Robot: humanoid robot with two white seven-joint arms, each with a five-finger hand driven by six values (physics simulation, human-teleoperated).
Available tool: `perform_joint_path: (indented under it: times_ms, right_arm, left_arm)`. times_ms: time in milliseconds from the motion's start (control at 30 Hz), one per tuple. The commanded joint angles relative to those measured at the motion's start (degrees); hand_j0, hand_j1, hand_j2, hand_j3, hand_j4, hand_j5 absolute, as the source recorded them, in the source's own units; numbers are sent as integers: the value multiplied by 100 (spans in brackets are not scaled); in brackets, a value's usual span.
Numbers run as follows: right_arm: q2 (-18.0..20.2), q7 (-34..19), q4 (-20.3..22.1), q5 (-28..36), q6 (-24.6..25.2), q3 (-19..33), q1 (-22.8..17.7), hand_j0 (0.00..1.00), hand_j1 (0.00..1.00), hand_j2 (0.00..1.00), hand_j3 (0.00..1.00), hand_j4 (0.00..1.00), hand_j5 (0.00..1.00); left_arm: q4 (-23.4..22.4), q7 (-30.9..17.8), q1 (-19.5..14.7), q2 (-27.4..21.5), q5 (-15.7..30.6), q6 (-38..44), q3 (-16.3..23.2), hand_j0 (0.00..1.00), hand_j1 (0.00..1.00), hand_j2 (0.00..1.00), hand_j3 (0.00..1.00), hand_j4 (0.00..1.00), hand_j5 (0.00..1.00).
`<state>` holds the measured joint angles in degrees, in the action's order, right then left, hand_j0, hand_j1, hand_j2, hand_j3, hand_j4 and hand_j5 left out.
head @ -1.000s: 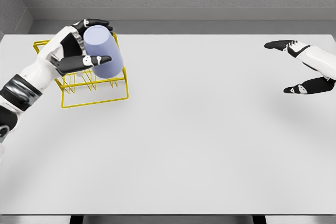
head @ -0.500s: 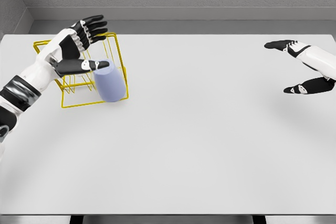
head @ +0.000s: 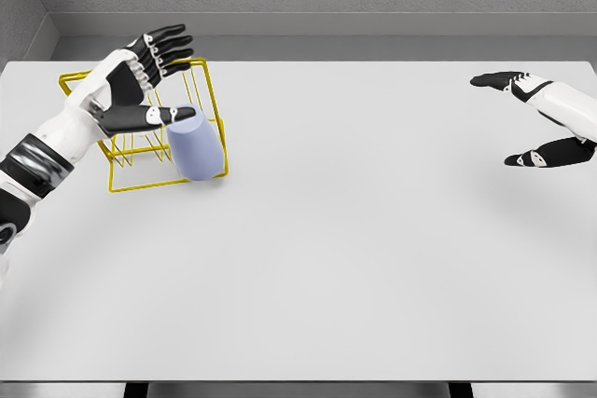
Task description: Place the cup on the cup holder with both arms
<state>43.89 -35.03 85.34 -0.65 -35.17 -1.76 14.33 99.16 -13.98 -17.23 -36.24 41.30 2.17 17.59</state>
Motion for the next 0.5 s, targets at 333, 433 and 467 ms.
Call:
perform_joint_path:
  times_ms: [333,433,467]
  right_arm:
    - [15,3,0,48,17,0,0,100,100,100,100,100,100]
    - [15,3,0,48,17,0,0,100,100,100,100,100,100]
    - [6,3,0,48,17,0,0,100,100,100,100,100,100]
  left_arm:
    - [384,9,861,-1042,396,-1579,-783,89,89,89,89,89,89]
    - [384,9,1248,-1280,493,-1755,-1169,96,96,96,96,96,96]
    - [384,9,1318,-1289,484,-1781,-1231,100,100,100,100,100,100]
